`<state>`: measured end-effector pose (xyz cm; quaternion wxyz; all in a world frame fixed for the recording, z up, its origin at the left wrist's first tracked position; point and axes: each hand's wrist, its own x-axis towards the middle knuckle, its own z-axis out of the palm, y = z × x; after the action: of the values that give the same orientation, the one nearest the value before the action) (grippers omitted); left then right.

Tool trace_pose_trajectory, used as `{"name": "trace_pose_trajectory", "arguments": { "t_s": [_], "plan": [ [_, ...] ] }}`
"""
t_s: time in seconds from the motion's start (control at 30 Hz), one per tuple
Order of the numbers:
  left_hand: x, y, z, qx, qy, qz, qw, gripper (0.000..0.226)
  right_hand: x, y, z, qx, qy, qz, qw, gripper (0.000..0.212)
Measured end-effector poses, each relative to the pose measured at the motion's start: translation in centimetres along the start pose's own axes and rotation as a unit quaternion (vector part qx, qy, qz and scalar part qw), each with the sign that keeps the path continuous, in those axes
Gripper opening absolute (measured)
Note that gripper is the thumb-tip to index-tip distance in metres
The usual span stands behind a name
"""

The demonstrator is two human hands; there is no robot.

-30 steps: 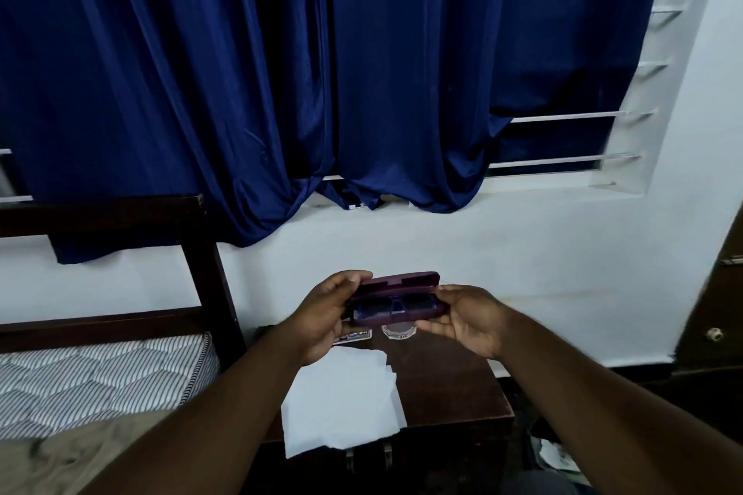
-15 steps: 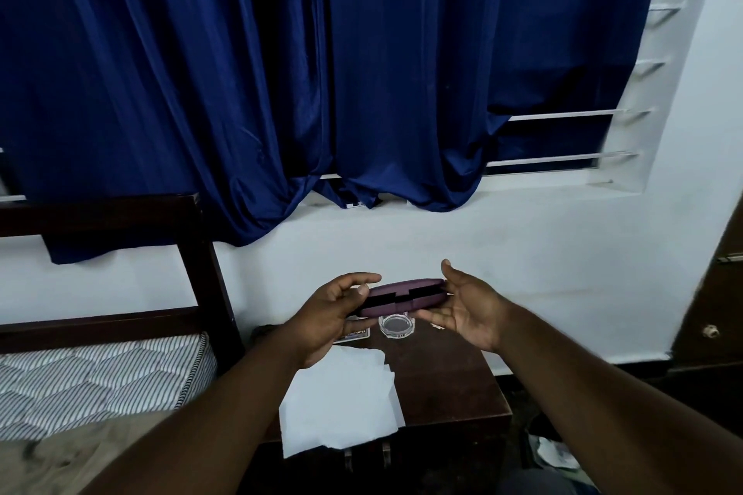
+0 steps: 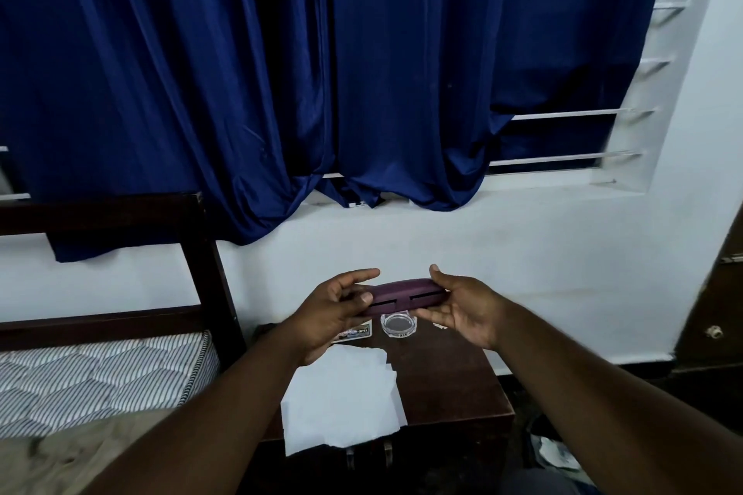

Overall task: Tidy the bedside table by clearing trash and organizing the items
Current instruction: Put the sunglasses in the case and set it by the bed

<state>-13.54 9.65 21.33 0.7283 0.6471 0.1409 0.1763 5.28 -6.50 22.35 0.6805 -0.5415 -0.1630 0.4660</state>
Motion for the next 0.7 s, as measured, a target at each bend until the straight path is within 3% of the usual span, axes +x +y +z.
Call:
{"name": "trace_pose_trajectory", "arguments": {
  "t_s": [0.13,0.37,0.7],
  "plan": [
    [-0.2,-0.1,0.6,-0.045,0.061,0.014,0.997,0.05,0.0,0.2,0.4,0.002,-0.011,-0.017,1.0,0.039],
    [0.3,-0.6,3.4,-0.173,0.249,-0.021,0.953,0.032,0.4,0.6,1.2,-0.02,-0.018,-0.038,0.999,0.036],
    [0.5,-0.3,3.6,-0.146,0.272,-0.019,0.951,0.031,0.7,0.7,1.4,-0.031,-0.018,-0.044,0.998,0.032]
  ]
}}
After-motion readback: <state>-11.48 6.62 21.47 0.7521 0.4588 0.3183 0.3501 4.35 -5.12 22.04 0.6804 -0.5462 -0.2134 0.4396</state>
